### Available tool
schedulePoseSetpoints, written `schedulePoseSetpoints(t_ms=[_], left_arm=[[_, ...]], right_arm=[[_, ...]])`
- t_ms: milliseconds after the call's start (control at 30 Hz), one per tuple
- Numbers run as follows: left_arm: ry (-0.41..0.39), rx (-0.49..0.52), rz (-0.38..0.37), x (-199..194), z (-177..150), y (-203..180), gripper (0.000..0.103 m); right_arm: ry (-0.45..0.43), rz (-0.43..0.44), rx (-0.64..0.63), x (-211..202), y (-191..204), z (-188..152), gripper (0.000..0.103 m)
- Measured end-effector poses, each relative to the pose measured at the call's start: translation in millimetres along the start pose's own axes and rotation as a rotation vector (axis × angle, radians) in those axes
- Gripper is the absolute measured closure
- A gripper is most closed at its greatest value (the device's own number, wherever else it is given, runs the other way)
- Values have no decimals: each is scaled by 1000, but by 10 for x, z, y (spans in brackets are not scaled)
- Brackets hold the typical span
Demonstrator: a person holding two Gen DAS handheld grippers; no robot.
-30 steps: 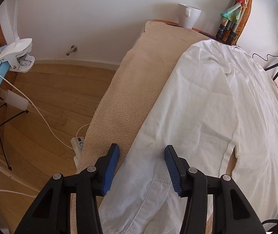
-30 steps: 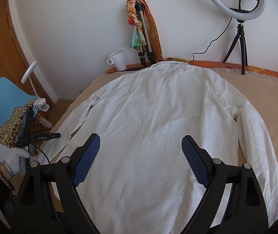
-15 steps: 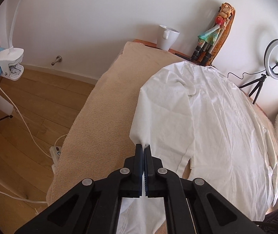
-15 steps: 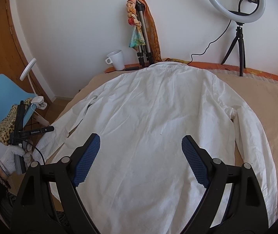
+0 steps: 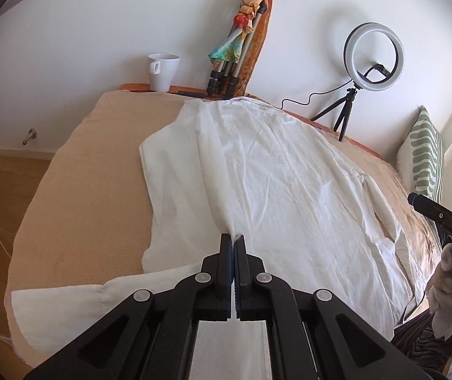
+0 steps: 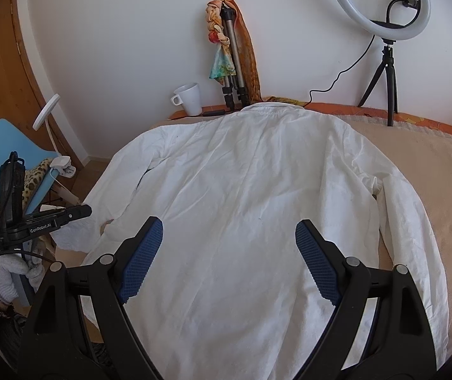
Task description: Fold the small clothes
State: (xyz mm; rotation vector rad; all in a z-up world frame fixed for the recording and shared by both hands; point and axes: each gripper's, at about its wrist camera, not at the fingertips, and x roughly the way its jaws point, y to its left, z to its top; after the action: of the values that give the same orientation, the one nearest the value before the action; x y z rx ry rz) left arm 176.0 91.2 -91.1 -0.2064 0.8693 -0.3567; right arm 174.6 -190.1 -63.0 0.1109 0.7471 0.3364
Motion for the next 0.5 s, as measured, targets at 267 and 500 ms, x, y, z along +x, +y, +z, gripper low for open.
schedulePoseSetpoints(t_ms=[267,500], left_arm=[[103,119,-50,74,-283,-466,72],[31,53,33,-425,-201,-112,70]], right_arm=[[26,-6,-8,69,-16,-4,14],[123,75,10,248,42,-6,15]])
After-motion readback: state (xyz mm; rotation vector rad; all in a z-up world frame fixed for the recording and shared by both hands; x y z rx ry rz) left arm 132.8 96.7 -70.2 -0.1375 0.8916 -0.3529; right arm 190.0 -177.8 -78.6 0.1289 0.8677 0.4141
